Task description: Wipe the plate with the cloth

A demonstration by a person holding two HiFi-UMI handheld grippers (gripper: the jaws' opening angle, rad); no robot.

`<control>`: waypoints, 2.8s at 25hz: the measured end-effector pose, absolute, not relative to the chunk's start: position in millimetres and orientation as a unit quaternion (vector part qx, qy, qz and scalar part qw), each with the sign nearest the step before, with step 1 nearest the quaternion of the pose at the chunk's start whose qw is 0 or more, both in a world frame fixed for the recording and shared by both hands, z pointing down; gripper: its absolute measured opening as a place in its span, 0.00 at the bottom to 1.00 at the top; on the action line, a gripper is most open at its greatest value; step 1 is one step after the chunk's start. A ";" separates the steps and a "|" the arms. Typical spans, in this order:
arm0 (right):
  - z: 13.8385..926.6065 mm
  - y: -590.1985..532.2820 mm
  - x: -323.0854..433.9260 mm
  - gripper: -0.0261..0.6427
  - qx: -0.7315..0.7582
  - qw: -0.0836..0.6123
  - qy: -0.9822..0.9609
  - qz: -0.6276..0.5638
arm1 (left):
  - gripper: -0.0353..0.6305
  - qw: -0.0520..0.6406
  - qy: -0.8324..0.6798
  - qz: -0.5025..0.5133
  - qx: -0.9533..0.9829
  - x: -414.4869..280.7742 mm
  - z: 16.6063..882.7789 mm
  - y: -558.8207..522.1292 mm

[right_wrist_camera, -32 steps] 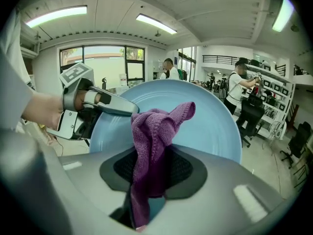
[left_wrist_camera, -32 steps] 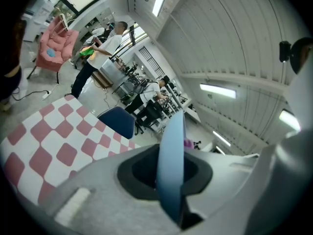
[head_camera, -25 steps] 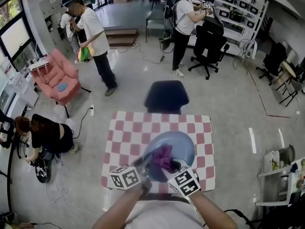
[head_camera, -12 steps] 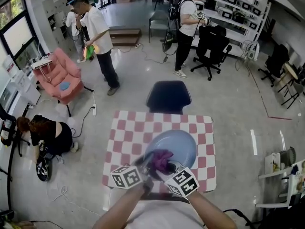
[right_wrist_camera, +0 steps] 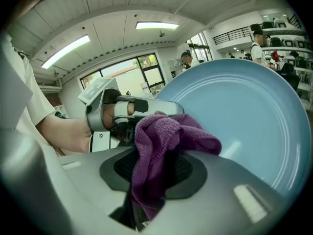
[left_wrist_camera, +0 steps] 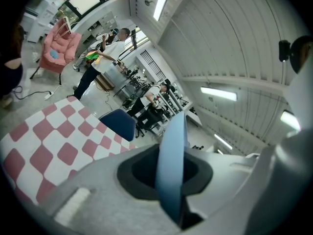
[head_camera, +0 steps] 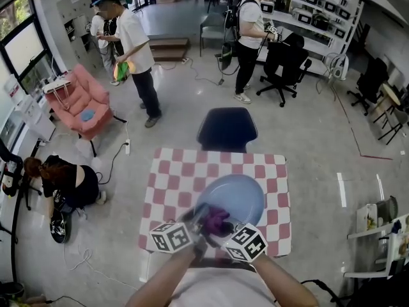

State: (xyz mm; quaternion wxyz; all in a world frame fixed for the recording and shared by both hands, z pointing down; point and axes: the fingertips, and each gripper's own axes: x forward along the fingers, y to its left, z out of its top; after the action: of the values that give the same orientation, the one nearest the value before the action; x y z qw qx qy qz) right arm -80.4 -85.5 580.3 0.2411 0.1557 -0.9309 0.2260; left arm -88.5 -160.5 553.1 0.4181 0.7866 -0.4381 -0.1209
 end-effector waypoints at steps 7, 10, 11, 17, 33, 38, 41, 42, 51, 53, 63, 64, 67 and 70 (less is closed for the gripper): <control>603.3 -84.1 -67.8 0.22 0.162 0.279 -0.922 0.216 | 0.11 0.425 -0.440 -0.122 0.782 -93.3 562.9 -160.9; 609.7 -85.1 -60.2 0.22 0.171 0.297 -0.915 0.211 | 0.11 0.426 -0.443 -0.122 0.779 -98.9 563.5 -161.4; 611.8 -85.7 -57.0 0.22 0.175 0.304 -0.913 0.207 | 0.11 0.428 -0.444 -0.122 0.778 -100.7 563.7 -161.4; 625.6 -98.3 -35.7 0.23 0.199 0.335 -0.900 0.194 | 0.11 0.427 -0.445 -0.119 0.778 -105.9 567.4 -166.0; 630.8 -153.3 49.4 0.23 0.287 0.396 -0.859 0.151 | 0.11 0.413 -0.406 -0.061 0.813 -102.1 574.1 -163.8; 619.2 -167.5 68.7 0.22 0.314 0.390 -0.853 0.147 | 0.11 0.404 -0.396 -0.043 0.824 -91.8 575.0 -166.2; 613.1 -173.7 77.2 0.22 0.330 0.377 -0.853 0.145 | 0.11 0.411 -0.393 -0.043 0.822 -90.9 579.8 -165.8; 611.3 -175.3 78.8 0.22 0.333 0.372 -0.854 0.147 | 0.11 0.414 -0.393 -0.044 0.820 -91.4 581.6 -165.7; 600.9 -187.5 96.2 0.22 0.373 0.347 -0.846 0.157 | 0.11 0.415 -0.399 -0.039 0.816 -104.2 587.6 -162.2; 597.5 -191.5 101.8 0.22 0.385 0.343 -0.842 0.157 | 0.11 0.402 -0.400 -0.032 0.823 -105.6 585.1 -162.0; 570.4 -207.7 120.3 0.22 0.395 0.305 -0.848 0.180 | 0.11 0.290 -0.385 0.051 0.875 -104.0 577.5 -159.7; 569.1 -208.0 120.1 0.22 0.393 0.305 -0.849 0.179 | 0.11 0.276 -0.381 0.062 0.880 -102.2 576.7 -159.2; 567.4 -207.8 119.7 0.22 0.386 0.308 -0.852 0.172 | 0.11 0.234 -0.367 0.091 0.896 -94.7 573.3 -156.6; 566.3 -204.1 117.9 0.22 0.369 0.308 -0.861 0.168 | 0.11 0.200 -0.352 0.110 0.908 -85.7 568.0 -153.6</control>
State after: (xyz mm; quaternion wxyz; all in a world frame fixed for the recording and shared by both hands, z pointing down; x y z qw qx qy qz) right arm 117.9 -204.1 566.3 0.3080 0.3692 -0.8605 0.1683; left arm -85.7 -153.6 568.0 0.1996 0.9080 -0.3516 0.1103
